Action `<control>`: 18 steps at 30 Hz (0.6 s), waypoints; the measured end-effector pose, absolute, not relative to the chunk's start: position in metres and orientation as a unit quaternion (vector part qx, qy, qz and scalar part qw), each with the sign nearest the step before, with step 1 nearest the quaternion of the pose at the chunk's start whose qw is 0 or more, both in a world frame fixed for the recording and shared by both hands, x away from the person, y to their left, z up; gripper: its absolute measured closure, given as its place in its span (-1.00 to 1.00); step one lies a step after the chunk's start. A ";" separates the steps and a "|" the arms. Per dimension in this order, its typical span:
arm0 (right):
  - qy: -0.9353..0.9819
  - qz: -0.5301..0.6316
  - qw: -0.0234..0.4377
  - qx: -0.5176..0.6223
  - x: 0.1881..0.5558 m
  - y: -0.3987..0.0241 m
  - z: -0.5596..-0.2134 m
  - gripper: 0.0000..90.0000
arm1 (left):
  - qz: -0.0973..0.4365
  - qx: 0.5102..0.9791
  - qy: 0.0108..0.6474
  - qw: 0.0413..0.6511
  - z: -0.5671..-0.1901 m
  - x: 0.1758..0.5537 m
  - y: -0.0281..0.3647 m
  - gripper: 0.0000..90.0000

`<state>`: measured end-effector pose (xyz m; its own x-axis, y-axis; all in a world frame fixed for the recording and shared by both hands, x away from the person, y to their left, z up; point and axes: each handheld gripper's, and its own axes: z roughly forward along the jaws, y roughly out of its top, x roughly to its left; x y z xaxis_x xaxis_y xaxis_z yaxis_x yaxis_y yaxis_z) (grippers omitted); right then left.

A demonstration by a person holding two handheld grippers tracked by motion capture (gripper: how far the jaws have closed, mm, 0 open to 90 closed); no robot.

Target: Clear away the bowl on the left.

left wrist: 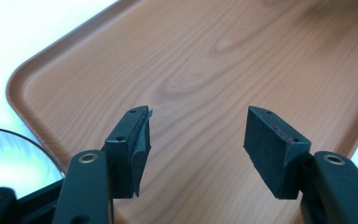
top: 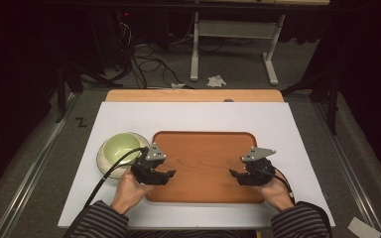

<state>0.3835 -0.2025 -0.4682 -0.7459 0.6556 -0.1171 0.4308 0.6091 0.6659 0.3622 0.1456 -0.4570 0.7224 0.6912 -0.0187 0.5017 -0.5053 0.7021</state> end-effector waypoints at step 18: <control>0.878 0.316 0.179 0.312 0.382 -0.205 -0.468 -0.11 | 0.136 0.853 0.362 0.350 -0.452 0.369 0.159 -0.07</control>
<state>0.3818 -0.2045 -0.4679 -0.7414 0.6608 -0.1171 0.4345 0.6056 0.6667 0.3693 0.1587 -0.4518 0.7012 0.7126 -0.0215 0.5222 -0.4929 0.6960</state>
